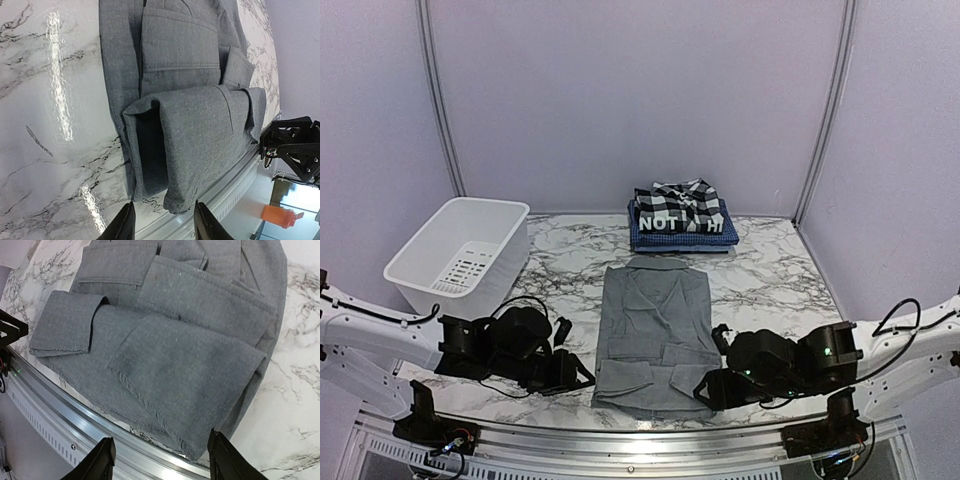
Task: Fold and stack the long sleeve shirts
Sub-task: Adjust the 2/3-rectangle-folded shirt at the center of the board.
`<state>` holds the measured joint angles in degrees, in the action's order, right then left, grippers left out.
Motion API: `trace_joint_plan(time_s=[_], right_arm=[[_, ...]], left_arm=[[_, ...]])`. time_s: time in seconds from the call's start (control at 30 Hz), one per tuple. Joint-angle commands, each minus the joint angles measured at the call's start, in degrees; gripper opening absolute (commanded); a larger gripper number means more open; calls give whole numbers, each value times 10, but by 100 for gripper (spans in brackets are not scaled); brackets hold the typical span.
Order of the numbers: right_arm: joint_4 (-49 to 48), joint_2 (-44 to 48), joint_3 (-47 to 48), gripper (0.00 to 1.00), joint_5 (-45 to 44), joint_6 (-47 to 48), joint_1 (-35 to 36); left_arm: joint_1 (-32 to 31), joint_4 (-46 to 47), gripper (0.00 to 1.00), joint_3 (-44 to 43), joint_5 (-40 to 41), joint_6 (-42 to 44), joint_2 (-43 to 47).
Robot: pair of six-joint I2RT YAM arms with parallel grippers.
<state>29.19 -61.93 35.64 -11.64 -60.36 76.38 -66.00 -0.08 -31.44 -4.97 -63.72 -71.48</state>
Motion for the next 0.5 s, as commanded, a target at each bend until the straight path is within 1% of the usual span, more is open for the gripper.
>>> trace_joint_plan(time_s=[0.0, 0.1, 0.3, 0.47], right_arm=[[-6, -3, -18, 56, -16, -84, 36], [0, -10, -28, 51, -18, -104, 46], [-18, 6, -55, 45, -13, -125, 53], [-40, -5, -66, 42, -6, -133, 58]], left_arm=[[-8, 47, 41, -11, -16, 19, -35], [-10, 60, 40, -11, -20, 20, -49], [-16, 84, 36, -11, -24, 14, -73], [-19, 96, 28, -16, -28, 9, -90]])
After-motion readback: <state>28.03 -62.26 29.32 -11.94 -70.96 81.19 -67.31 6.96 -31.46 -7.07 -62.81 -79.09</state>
